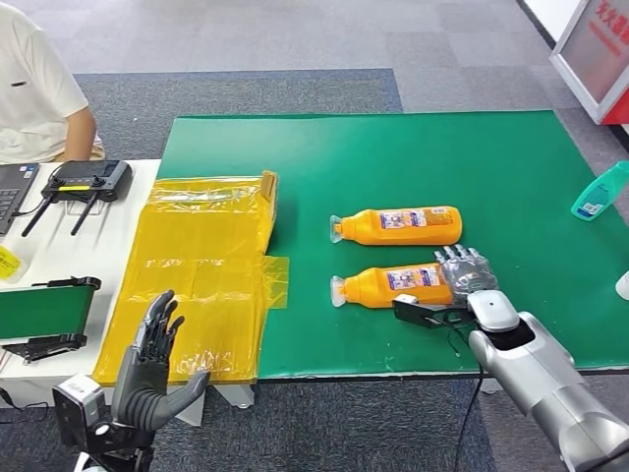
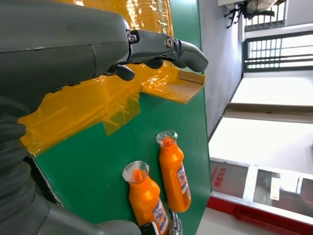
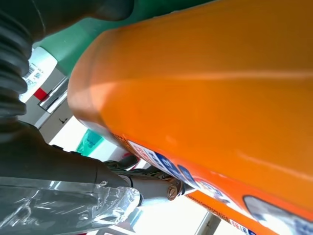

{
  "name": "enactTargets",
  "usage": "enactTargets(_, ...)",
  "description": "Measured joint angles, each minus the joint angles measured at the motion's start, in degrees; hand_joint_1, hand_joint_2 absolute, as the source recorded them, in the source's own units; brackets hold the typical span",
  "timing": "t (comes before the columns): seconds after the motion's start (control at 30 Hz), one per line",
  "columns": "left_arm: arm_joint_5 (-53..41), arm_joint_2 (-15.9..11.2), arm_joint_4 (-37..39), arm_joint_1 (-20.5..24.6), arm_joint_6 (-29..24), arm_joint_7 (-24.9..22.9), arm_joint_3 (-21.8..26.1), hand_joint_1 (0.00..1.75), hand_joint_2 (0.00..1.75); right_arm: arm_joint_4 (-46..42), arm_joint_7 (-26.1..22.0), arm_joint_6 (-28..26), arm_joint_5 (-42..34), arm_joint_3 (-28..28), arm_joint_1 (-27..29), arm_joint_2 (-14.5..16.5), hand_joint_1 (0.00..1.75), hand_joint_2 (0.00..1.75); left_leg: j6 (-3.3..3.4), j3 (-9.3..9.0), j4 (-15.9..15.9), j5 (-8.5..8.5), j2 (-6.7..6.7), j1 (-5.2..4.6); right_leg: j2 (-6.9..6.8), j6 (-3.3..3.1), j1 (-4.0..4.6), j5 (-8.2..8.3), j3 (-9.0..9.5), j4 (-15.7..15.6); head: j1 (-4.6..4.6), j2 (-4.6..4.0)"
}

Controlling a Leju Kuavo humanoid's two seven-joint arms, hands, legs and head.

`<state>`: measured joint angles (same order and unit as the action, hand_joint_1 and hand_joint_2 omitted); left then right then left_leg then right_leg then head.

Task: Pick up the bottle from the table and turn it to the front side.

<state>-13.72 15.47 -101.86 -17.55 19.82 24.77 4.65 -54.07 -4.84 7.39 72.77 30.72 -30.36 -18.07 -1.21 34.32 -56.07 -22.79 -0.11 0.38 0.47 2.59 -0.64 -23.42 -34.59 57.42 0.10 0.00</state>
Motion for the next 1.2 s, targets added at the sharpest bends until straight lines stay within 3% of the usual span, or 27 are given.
enactTargets(0.03, -0.03, 0.00, 0.03, 0.02, -0.05, -0.01, -0.02, 0.00, 1.75, 0.00, 0.02, 0.02, -0.16, 0.09, -0.04, 0.02, 0.60, 1.75, 0.00, -0.01, 0.00, 0.00, 0.00, 0.00, 0.00, -0.01, 0.00, 0.01, 0.00, 0.00, -0.01, 0.00)
enactTargets(0.1, -0.35, 0.00, 0.05, 0.02, -0.31, 0.01, -0.15, 0.00, 1.75, 0.00, 0.11, 0.08, -0.61, 0.30, -0.12, 0.04, 0.82, 1.75, -0.01, -0.04, 0.00, 0.00, 0.01, 0.00, 0.02, -0.03, 0.00, 0.02, 0.01, 0.00, -0.01, 0.00)
enactTargets(0.17, -0.86, 0.00, 0.05, 0.00, -0.60, 0.04, -0.45, 0.00, 1.75, 0.02, 0.24, 0.09, -0.98, 0.55, -0.02, 0.04, 0.82, 1.75, -0.01, -0.06, 0.00, -0.01, 0.02, 0.00, 0.04, -0.04, 0.00, 0.04, 0.01, 0.00, -0.01, 0.00)
enactTargets(0.2, -1.04, 0.00, 0.05, -0.01, -0.68, 0.06, -0.60, 0.00, 1.75, 0.02, 0.32, 0.07, -1.09, 0.66, 0.06, 0.04, 0.96, 1.75, -0.01, -0.06, 0.00, 0.00, 0.03, -0.01, 0.05, -0.04, -0.01, 0.04, 0.00, 0.00, 0.00, 0.00)
enactTargets(0.3, -1.17, 0.00, 0.05, -0.06, -0.73, 0.08, -0.88, 0.00, 1.75, 0.02, 0.43, 0.01, -1.21, 0.92, 0.16, 0.04, 1.63, 1.75, -0.02, -0.05, 0.00, 0.01, 0.03, -0.01, 0.05, -0.06, -0.01, 0.07, 0.00, 0.00, 0.00, 0.00)
enactTargets(0.33, -1.23, -0.01, 0.05, -0.08, -0.74, 0.09, -0.94, 0.00, 1.75, 0.02, 0.43, -0.02, -1.25, 0.98, 0.15, 0.04, 1.72, 1.75, -0.02, -0.06, 0.00, 0.02, 0.03, -0.01, 0.05, -0.07, -0.01, 0.08, 0.00, 0.00, 0.00, 0.00)
enactTargets(0.83, -0.79, -0.79, -0.08, -0.18, -1.45, 0.19, -2.37, 0.00, 1.75, -1.07, 0.28, -1.28, -4.85, 1.23, 0.88, 0.02, 1.75, 1.75, -0.02, -0.06, 0.00, 0.02, 0.02, -0.01, 0.04, -0.08, 0.00, 0.08, 0.00, 0.00, 0.00, 0.00)
enactTargets(1.0, -0.13, -0.94, -0.09, -0.25, -1.46, 0.19, -2.39, 0.00, 1.75, -6.80, -2.81, -2.58, -16.01, -1.96, 5.94, 0.55, 1.75, 1.75, -0.02, -0.04, 0.00, 0.00, 0.02, 0.00, 0.02, -0.08, 0.02, 0.04, 0.00, 0.00, 0.01, 0.00)
enactTargets(1.2, 0.01, -0.99, -0.28, -0.42, -1.12, 0.19, -2.59, 0.00, 1.75, -19.77, -9.03, 0.33, -35.92, -8.31, 17.56, 4.44, 1.75, 1.75, -0.09, 0.02, 0.02, -0.10, 0.00, 0.03, 0.00, -0.10, 0.07, -0.12, -0.05, 0.01, -0.01, 0.00)
